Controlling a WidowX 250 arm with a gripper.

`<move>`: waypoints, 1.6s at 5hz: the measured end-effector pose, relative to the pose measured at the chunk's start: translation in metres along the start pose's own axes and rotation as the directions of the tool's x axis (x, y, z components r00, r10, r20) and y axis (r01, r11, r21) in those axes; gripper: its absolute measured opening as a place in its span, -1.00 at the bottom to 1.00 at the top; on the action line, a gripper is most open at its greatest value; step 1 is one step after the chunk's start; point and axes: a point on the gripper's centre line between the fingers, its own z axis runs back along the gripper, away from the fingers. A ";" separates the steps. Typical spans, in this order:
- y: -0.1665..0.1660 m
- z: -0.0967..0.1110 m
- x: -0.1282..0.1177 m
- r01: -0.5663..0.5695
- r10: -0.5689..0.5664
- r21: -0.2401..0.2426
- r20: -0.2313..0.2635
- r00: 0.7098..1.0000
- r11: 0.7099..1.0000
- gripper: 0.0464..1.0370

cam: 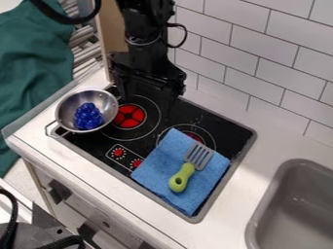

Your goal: Move the green spatula to the left burner

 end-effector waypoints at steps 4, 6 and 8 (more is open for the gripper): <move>-0.049 -0.014 -0.038 0.023 -0.023 -0.010 -0.002 1.000 1.000 0.94; -0.058 -0.052 -0.056 0.019 -0.023 -0.040 -0.110 0.994 0.999 0.94; -0.061 -0.070 -0.056 0.051 -0.059 -0.058 -0.150 0.987 0.997 0.84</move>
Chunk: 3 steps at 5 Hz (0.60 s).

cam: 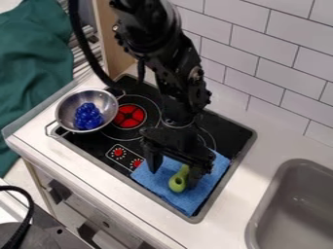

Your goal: Move the green spatula to the left burner

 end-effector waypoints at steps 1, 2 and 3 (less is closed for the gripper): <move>-0.001 -0.005 -0.002 0.014 -0.014 -0.003 -0.011 1.000 1.000 0.24; 0.000 -0.005 -0.001 0.007 -0.007 0.002 -0.009 1.000 1.000 -0.33; -0.001 -0.003 0.001 0.015 -0.015 0.003 -0.010 1.000 1.000 -0.37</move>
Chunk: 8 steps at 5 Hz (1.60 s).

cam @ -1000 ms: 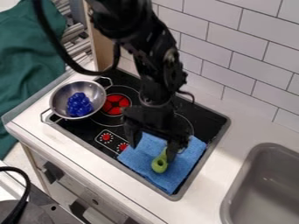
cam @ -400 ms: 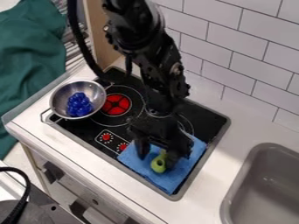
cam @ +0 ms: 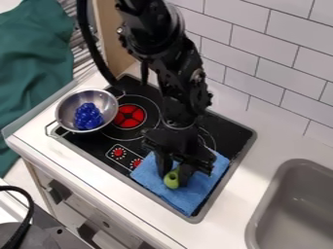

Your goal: Move the green spatula to the left burner

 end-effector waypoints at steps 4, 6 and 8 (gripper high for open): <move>0.070 0.031 0.052 -0.167 0.166 0.008 0.091 0.982 0.986 -0.37; 0.116 0.008 0.067 -0.200 0.200 0.019 0.026 0.980 0.980 -0.37; 0.114 -0.007 0.070 -0.140 0.140 -0.013 -0.003 0.990 0.990 0.39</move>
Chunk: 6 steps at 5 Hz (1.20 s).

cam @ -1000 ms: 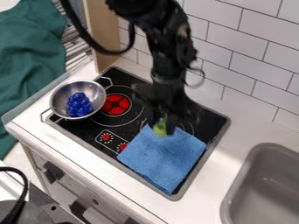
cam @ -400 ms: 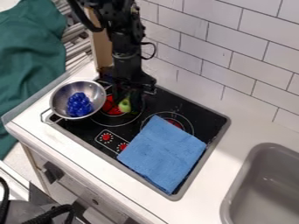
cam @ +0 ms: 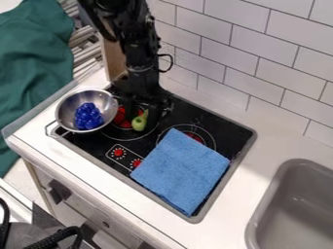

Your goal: Move the green spatula to the left burner

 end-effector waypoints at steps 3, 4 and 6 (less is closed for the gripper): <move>-0.040 0.080 -0.028 0.005 -0.020 0.090 0.171 0.985 0.996 0.93; -0.051 0.082 -0.041 0.011 -0.027 0.091 0.174 0.984 0.996 0.93; -0.058 0.084 -0.048 0.013 -0.030 0.093 0.176 0.984 0.996 0.93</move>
